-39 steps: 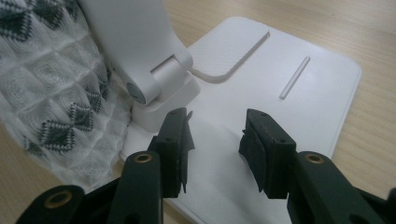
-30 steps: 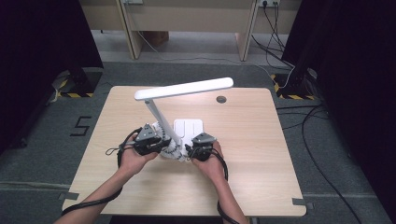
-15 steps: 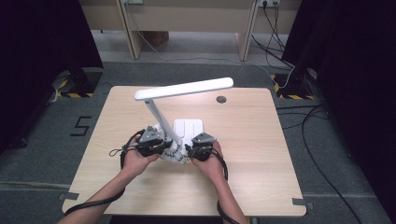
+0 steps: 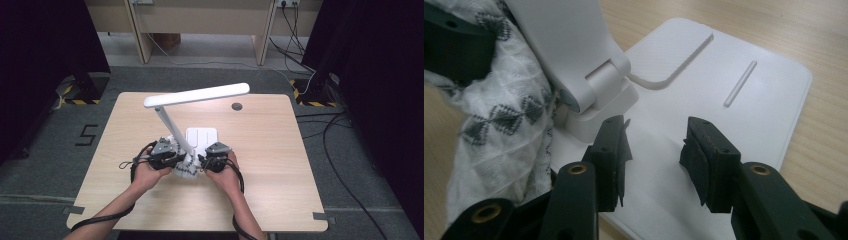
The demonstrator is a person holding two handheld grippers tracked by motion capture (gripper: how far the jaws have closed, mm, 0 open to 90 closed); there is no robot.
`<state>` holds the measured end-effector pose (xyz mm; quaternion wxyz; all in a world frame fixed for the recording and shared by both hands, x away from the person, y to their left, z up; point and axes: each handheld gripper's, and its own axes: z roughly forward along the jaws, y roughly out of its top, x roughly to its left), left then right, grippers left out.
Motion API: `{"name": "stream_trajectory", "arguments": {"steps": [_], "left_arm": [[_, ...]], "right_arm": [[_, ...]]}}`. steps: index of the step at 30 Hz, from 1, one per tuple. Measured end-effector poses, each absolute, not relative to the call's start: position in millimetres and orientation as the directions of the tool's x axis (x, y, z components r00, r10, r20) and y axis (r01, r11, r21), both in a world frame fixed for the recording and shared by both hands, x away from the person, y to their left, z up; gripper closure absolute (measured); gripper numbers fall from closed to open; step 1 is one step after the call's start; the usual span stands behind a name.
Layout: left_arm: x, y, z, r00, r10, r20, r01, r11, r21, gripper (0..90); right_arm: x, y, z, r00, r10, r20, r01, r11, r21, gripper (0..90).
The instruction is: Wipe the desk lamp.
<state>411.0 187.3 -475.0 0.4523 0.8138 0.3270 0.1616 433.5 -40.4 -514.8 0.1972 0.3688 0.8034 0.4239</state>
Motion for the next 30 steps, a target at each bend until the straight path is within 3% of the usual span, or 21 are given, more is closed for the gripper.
{"name": "stream_trajectory", "arguments": {"steps": [5, 11, 22, 30], "left_arm": [[405, 192, -470, 0.734, 0.678, -0.042, 0.385, -0.364, 0.848, 79.5], [390, 205, -462, 0.728, 0.683, -0.057, 0.389, -0.342, 0.855, 79.1], [385, 214, -461, 0.721, 0.688, -0.078, 0.402, -0.325, 0.856, 79.1], [379, 206, -456, 0.733, 0.672, -0.104, 0.405, -0.308, 0.861, 79.1]], "right_arm": [[435, -41, -515, -0.646, 0.763, 0.012, 0.437, 0.357, 0.826, 58.5], [435, -41, -509, -0.632, 0.768, 0.102, 0.508, 0.312, 0.803, 49.6], [396, -31, -477, -0.766, 0.634, 0.103, 0.405, 0.352, 0.844, 37.7], [382, -1, -484, -0.813, 0.583, 0.012, 0.321, 0.431, 0.843, 31.1]]}}
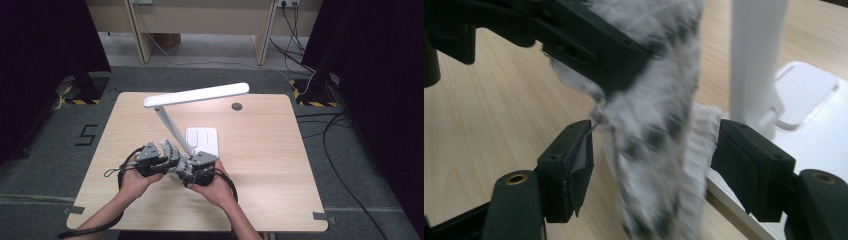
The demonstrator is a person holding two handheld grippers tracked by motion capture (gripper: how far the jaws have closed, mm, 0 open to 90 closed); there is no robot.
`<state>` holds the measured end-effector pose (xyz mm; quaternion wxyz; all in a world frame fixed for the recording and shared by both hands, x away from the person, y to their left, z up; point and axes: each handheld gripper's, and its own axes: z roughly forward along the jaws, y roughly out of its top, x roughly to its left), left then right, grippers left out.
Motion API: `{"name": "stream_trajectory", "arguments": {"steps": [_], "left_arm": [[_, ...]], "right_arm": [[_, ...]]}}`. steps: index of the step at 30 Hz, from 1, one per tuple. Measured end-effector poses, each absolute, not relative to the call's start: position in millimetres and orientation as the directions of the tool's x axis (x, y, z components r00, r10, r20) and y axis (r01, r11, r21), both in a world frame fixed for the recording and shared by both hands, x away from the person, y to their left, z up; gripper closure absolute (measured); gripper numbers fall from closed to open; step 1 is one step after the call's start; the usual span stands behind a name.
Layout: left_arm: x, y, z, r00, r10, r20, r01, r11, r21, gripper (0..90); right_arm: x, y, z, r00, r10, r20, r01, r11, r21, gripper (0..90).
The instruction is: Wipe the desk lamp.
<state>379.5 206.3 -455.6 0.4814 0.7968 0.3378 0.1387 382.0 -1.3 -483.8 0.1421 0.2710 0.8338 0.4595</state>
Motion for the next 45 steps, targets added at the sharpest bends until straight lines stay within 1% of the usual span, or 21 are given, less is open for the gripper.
{"name": "stream_trajectory", "arguments": {"steps": [2, 4, 7, 12, 13, 15, 16, 19, 22, 24, 26, 29, 31, 33, 38, 43, 45], "left_arm": [[379, 205, -454, 0.735, 0.668, -0.116, 0.406, -0.297, 0.865, 79.1], [378, 203, -453, 0.738, 0.665, -0.117, 0.401, -0.293, 0.868, 79.1], [377, 201, -451, 0.744, 0.658, -0.116, 0.395, -0.292, 0.871, 79.1], [378, 201, -452, 0.741, 0.660, -0.119, 0.398, -0.290, 0.870, 79.1], [379, 201, -452, 0.740, 0.661, -0.122, 0.401, -0.290, 0.869, 79.1], [379, 199, -453, 0.741, 0.660, -0.125, 0.405, -0.290, 0.867, 79.0], [379, 198, -453, 0.742, 0.659, -0.123, 0.403, -0.292, 0.867, 79.0], [379, 197, -453, 0.744, 0.655, -0.132, 0.405, -0.285, 0.869, 78.6], [380, 196, -452, 0.743, 0.653, -0.148, 0.410, -0.270, 0.871, 77.3], [380, 196, -450, 0.739, 0.658, -0.143, 0.406, -0.265, 0.874, 74.9], [378, 197, -447, 0.732, 0.671, -0.115, 0.390, -0.275, 0.879, 68.1], [375, 200, -439, 0.711, 0.695, -0.104, 0.377, -0.252, 0.891, 58.2], [374, 205, -431, 0.695, 0.714, -0.086, 0.355, -0.236, 0.905, 52.6], [373, 210, -422, 0.685, 0.723, -0.090, 0.341, -0.209, 0.917, 48.8], [379, 220, -399, 0.640, 0.762, -0.097, 0.312, -0.142, 0.939, 41.7], [393, 218, -390, 0.627, 0.770, -0.119, 0.301, -0.099, 0.948, 40.1], [399, 216, -391, 0.627, 0.765, -0.147, 0.315, -0.076, 0.946, 40.6]], "right_arm": [[381, 4, -485, -0.812, 0.583, -0.021, 0.299, 0.447, 0.843, 30.1], [381, 7, -487, -0.810, 0.586, -0.028, 0.298, 0.453, 0.840, 30.1], [383, 9, -490, -0.807, 0.589, -0.036, 0.299, 0.461, 0.835, 34.0], [383, 10, -489, -0.807, 0.589, -0.048, 0.280, 0.452, 0.847, 46.6], [383, 10, -489, -0.805, 0.591, -0.051, 0.279, 0.453, 0.846, 51.3], [382, 8, -488, -0.800, 0.598, -0.045, 0.295, 0.457, 0.839, 63.7], [382, 7, -488, -0.803, 0.595, -0.031, 0.304, 0.454, 0.837, 66.5], [383, 2, -488, -0.801, 0.597, -0.033, 0.301, 0.450, 0.841, 74.3], [383, -2, -485, -0.797, 0.604, -0.029, 0.310, 0.449, 0.838, 80.1], [383, -2, -483, -0.795, 0.605, -0.033, 0.308, 0.451, 0.838, 81.6], [383, -4, -481, -0.790, 0.611, -0.039, 0.310, 0.454, 0.835, 82.2], [384, -7, -480, -0.784, 0.620, -0.035, 0.327, 0.460, 0.826, 82.5], [386, -10, -482, -0.779, 0.626, -0.029, 0.342, 0.465, 0.817, 82.6], [387, -11, -484, -0.776, 0.631, -0.016, 0.365, 0.469, 0.804, 82.6], [389, -9, -488, -0.774, 0.633, -0.003, 0.382, 0.470, 0.796, 82.7], [394, -1, -487, -0.767, 0.641, -0.011, 0.385, 0.475, 0.791, 82.6], [396, 1, -488, -0.763, 0.646, -0.019, 0.386, 0.478, 0.789, 82.5]]}}
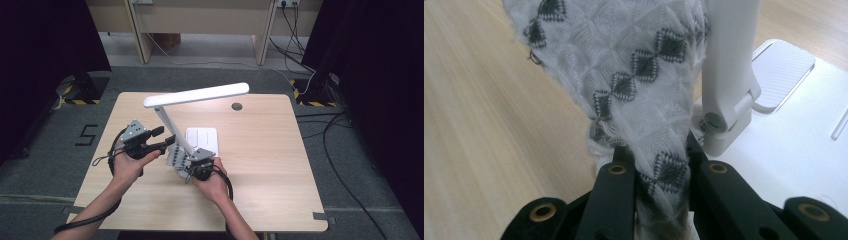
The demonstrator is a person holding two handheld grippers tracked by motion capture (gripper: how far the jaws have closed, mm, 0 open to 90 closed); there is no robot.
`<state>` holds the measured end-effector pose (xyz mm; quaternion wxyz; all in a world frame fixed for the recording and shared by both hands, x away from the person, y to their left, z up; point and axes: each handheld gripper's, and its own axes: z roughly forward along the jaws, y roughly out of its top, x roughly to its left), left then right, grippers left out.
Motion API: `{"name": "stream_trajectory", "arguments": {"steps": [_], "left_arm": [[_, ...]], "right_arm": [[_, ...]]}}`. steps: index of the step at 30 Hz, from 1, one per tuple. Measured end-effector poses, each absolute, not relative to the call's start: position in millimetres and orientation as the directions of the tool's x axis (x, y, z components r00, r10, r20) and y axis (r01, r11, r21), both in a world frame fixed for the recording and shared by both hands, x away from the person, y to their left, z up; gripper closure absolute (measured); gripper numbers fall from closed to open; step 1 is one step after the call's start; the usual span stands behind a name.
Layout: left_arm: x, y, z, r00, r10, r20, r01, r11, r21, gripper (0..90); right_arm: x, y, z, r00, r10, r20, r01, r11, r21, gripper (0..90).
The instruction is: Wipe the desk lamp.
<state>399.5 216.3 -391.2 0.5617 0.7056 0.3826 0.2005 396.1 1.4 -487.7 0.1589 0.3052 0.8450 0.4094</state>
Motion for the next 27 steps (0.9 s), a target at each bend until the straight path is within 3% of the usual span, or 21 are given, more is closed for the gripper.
{"name": "stream_trajectory", "arguments": {"steps": [18, 27], "left_arm": [[412, 208, -390, 0.593, 0.786, -0.173, 0.325, -0.038, 0.945, 50.4], [418, 206, -390, 0.557, 0.808, -0.193, 0.342, -0.011, 0.940, 49.9]], "right_arm": [[406, -2, -497, -0.728, 0.686, -0.017, 0.430, 0.476, 0.768, 82.5], [405, -1, -489, -0.726, 0.688, -0.016, 0.417, 0.458, 0.785, 82.5]]}}
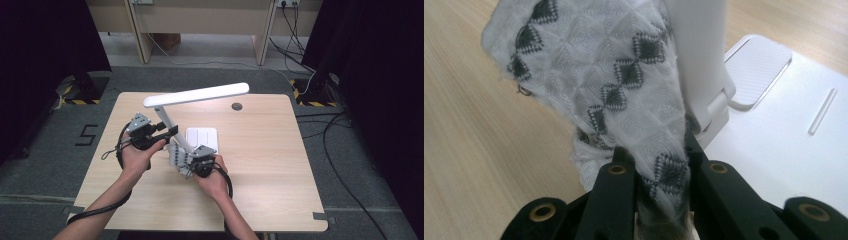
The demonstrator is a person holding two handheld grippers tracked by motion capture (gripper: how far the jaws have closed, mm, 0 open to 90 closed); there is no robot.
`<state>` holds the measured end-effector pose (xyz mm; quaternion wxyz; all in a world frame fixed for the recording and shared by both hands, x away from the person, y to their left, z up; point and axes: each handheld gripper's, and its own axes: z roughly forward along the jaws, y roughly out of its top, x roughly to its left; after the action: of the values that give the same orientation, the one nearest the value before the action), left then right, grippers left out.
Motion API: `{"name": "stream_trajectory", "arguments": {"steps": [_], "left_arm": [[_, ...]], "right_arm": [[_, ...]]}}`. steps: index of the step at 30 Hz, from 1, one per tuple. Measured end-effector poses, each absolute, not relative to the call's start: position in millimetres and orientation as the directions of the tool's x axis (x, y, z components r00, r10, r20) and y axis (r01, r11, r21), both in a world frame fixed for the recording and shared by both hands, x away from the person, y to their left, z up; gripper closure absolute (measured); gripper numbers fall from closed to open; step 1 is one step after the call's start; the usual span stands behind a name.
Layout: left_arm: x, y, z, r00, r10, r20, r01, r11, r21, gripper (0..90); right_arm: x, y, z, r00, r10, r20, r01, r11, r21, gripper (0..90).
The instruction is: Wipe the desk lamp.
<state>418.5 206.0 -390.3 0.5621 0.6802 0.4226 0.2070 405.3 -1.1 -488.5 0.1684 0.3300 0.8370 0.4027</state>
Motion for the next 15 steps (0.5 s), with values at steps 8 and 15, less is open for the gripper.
{"name": "stream_trajectory", "arguments": {"steps": [8, 15], "left_arm": [[419.5, 202.7, -390.4, 0.546, 0.820, -0.175, 0.343, -0.028, 0.939, 61.5], [420.1, 199.8, -387.7, 0.530, 0.831, -0.172, 0.357, -0.035, 0.933, 62.4]], "right_arm": [[412.5, -1.8, -494.2, -0.709, 0.705, -0.011, 0.441, 0.456, 0.773, 82.5], [413.9, -3.1, -496.1, -0.702, 0.713, -0.003, 0.451, 0.448, 0.772, 82.5]]}}
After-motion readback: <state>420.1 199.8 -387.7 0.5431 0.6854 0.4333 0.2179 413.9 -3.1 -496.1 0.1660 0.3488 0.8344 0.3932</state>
